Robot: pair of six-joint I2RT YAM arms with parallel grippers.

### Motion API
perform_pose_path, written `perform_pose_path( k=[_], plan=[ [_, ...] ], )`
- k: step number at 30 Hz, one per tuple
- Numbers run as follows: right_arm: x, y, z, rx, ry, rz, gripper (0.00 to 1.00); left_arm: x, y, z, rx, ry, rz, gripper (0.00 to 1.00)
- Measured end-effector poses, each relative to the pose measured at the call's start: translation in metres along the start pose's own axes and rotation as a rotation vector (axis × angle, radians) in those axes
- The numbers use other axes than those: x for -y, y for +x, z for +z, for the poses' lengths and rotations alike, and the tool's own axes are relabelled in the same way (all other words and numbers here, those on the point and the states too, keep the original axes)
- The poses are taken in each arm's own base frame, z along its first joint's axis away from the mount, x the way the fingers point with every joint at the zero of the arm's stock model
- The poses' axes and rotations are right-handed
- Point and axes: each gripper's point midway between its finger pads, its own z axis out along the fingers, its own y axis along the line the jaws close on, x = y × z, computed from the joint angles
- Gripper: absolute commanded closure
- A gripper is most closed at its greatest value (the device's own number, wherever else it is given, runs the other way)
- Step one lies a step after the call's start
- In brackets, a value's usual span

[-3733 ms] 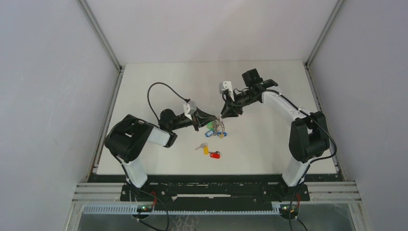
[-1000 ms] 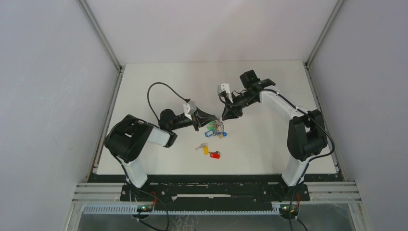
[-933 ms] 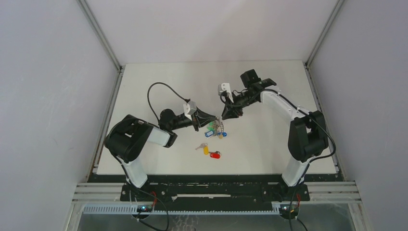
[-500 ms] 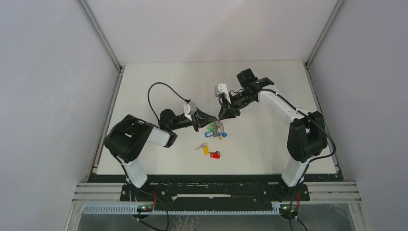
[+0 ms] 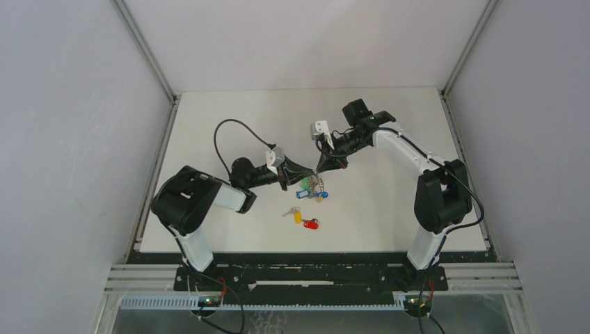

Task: Put the keys on the keyring

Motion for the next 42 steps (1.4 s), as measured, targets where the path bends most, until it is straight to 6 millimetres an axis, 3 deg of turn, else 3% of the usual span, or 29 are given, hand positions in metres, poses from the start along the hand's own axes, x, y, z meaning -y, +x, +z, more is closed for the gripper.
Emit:
perform_pose_path(
  k=[19, 30, 39, 42],
  plan=[
    [0.008, 0.019, 0.006, -0.022, 0.047, 0.091, 1.0, -0.001, -0.007, 0.0, 0.008, -0.011, 0.008, 1.0],
    [0.009, 0.02, 0.009, 0.016, 0.063, 0.089, 1.0, -0.001, -0.008, 0.0, 0.009, -0.012, 0.008, 1.0],
    [0.007, 0.005, 0.0, 0.039, 0.1, 0.033, 1.0, -0.001, -0.009, 0.0, 0.015, -0.01, 0.015, 1.0],
    [0.006, 0.006, 0.004, 0.031, 0.097, 0.039, 0.87, -0.001, -0.009, 0.0, 0.015, -0.01, 0.015, 1.0]
  ],
)
